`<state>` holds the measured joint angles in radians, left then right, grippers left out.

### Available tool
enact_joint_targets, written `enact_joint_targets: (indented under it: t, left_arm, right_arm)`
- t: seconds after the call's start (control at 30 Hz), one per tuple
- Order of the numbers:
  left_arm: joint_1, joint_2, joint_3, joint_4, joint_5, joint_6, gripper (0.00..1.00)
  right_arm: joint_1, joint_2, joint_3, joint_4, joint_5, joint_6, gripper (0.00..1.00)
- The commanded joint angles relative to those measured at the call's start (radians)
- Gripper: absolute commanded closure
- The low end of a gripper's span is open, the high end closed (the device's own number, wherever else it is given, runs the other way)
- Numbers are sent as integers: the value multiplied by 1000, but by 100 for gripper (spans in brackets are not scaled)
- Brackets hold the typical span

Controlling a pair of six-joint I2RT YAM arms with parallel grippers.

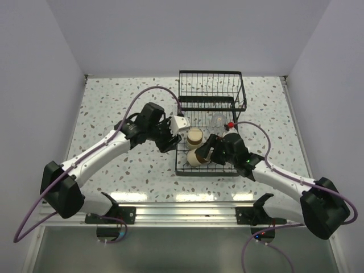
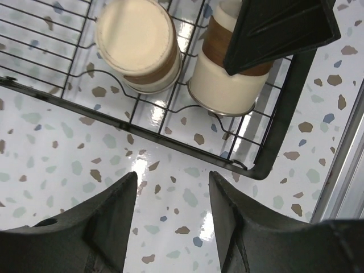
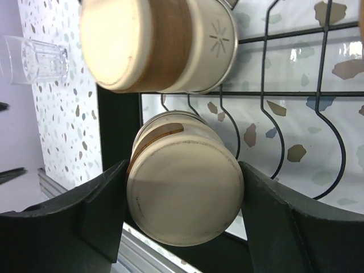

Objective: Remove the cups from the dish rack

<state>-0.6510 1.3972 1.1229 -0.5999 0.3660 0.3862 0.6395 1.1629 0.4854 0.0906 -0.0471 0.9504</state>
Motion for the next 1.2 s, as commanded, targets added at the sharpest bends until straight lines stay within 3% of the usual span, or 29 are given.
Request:
enact_joint_targets:
  t: [0.0,0.17,0.33,0.43,0.5,0.73,0.93,1.03,1.17]
  left_arm:
    - [-4,-82,67,-21,-24,16,43]
    - [17,-147,103,-34,-21,40,41]
    - [138,-196,219,-118,192,-30,37]
    - [261,-230,280,-146,339,-76,35]
    - [286,-257,307,-146,350,-98,34]
    - [298,-339,312,20,358,-343,27]
    - [312,-316,281,126,477,-421,24]
    - [312,-300,272,190,600,-452,22]
    - [310,-291,250,238,623,-468,22]
  right_arm:
    - [2,-55,107,-75,-34,-81,85]
    - [2,-74,231,-190,-80,-163,89]
    - [0,-86,332,-207,-186,-206,92]
    - [5,-88,421,-161,-255,-214,92]
    - [9,-77,498,-129,-284,-222,92]
    - [17,-36,610,97,-263,-230,95]
    - [19,11,602,300,-263,-151,96]
    - [17,32,604,349,-280,-136,96]
    - [17,37,607,359,-284,-137,96]
